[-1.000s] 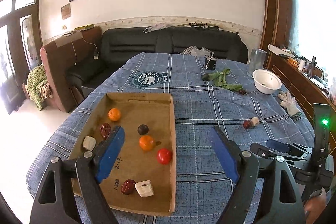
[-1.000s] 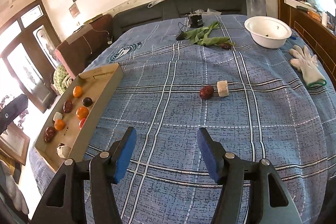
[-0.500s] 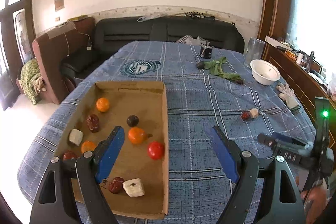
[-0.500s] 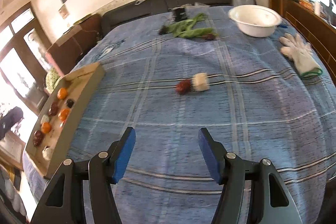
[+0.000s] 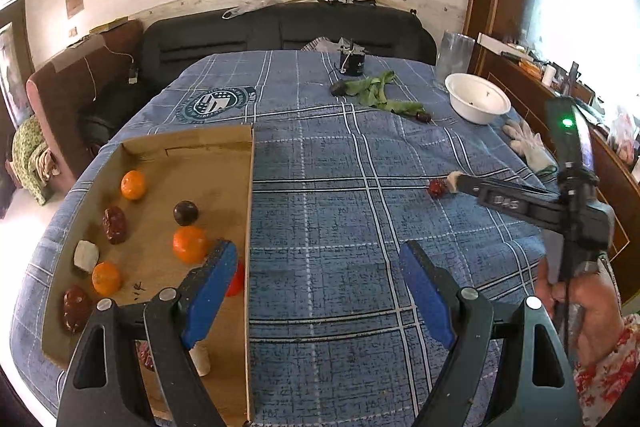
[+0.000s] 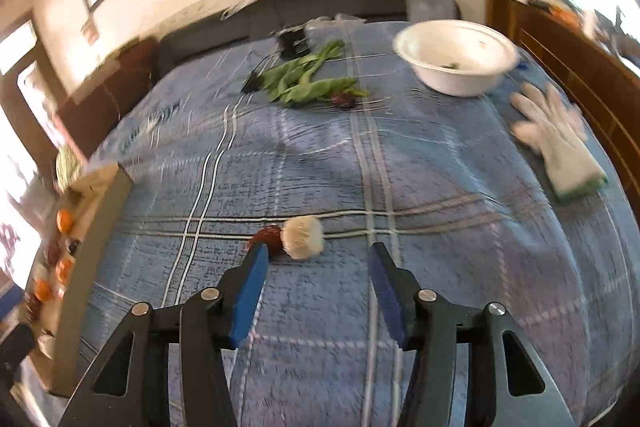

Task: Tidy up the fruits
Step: 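Grasp a dark red date with the left gripper while the right gripper grasps a white block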

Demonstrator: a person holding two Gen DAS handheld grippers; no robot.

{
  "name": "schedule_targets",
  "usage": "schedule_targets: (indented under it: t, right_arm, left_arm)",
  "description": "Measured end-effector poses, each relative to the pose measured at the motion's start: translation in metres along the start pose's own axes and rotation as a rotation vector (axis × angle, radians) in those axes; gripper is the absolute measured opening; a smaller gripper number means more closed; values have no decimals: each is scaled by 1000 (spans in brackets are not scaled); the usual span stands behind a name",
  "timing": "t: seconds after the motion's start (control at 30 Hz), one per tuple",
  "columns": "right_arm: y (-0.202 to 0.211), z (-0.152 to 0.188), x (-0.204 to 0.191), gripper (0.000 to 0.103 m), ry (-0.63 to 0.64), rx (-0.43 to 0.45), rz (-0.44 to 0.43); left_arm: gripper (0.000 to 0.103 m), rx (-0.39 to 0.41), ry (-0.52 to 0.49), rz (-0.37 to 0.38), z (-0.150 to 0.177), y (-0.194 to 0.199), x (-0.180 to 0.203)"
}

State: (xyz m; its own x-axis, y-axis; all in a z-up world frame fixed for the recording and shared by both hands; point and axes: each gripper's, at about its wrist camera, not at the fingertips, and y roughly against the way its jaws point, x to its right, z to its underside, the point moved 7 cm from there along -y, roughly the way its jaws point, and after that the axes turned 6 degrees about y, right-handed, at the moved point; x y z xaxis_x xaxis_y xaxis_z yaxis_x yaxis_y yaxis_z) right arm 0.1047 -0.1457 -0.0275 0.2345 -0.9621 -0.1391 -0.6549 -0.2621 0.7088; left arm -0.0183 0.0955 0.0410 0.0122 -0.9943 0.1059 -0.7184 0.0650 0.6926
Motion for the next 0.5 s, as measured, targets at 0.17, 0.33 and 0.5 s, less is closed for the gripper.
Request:
schedule_targets:
  t: [0.17,0.33,0.5]
  right_arm:
    - [-24,-4,-7,40,52,-28,36]
    - [-31,-4,5,23,-28,-30,-60]
    - [-23,-3,21,18,-109,-10,-103]
  left_arm:
    - [82,-25,4,-11,0,-10,2]
    - [82,-55,-4,2,-1,-23,14]
    - [82,-77,-42,47,-8,-41,43]
